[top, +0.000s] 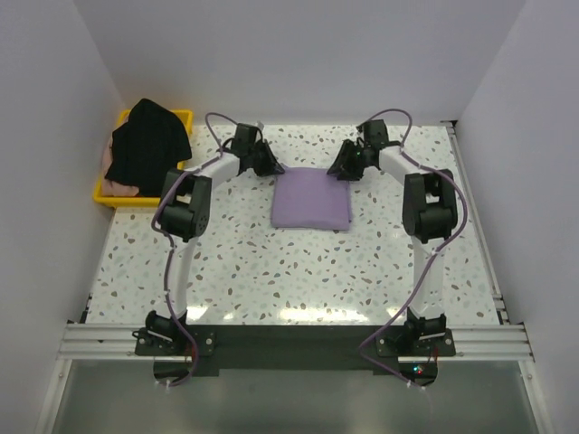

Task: Fold and stack the t-shirts
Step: Neatly place the folded tshirt to the corner

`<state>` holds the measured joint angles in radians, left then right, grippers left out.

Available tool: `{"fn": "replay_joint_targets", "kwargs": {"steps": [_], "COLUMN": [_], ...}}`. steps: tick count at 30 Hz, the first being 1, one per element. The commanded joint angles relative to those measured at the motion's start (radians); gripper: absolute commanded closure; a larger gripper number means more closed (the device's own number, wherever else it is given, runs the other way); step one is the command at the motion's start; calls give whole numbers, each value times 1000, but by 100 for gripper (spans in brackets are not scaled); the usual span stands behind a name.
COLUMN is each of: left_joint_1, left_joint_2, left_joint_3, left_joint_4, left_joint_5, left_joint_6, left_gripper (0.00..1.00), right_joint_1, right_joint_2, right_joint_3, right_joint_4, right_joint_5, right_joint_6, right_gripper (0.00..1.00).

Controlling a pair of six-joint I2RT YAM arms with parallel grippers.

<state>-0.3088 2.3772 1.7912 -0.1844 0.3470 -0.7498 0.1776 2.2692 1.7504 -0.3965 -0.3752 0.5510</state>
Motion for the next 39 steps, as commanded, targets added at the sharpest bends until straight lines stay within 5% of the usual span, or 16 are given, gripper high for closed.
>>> {"fn": "replay_joint_targets", "kwargs": {"steps": [1,7,15,18,31,34,38,39], "left_joint_1": [14,16,25,27,25,23,22,22], "left_joint_2": [22,2,-81,-120,-452,-527,-634,-683], "left_joint_3": [62,74,144,146,-240,-318,-436,-456], "left_joint_4": [-10,-4,-25,-49,86,95,85,77], "left_joint_5": [-23,18,66,76,113,113,107,106], "left_joint_6": [17,18,44,41,-11,-17,-11,-5], "left_gripper": [94,91,63,61,60,60,61,61], "right_joint_1": [-29,-72,-76,-66,68,92,103,102], "right_joint_2": [10,-120,-231,-226,-149,-137,-148,-155], "right_joint_3": [18,-40,-186,-236,-250,-252,-273,-279], "right_joint_4": [16,27,-51,-48,-73,-94,-97,-103], "right_joint_5": [-50,-58,55,61,188,252,329,344], "right_joint_6": [24,32,-60,-82,-120,-85,-8,31], "right_gripper": [52,47,42,42,42,54,100,100]}}
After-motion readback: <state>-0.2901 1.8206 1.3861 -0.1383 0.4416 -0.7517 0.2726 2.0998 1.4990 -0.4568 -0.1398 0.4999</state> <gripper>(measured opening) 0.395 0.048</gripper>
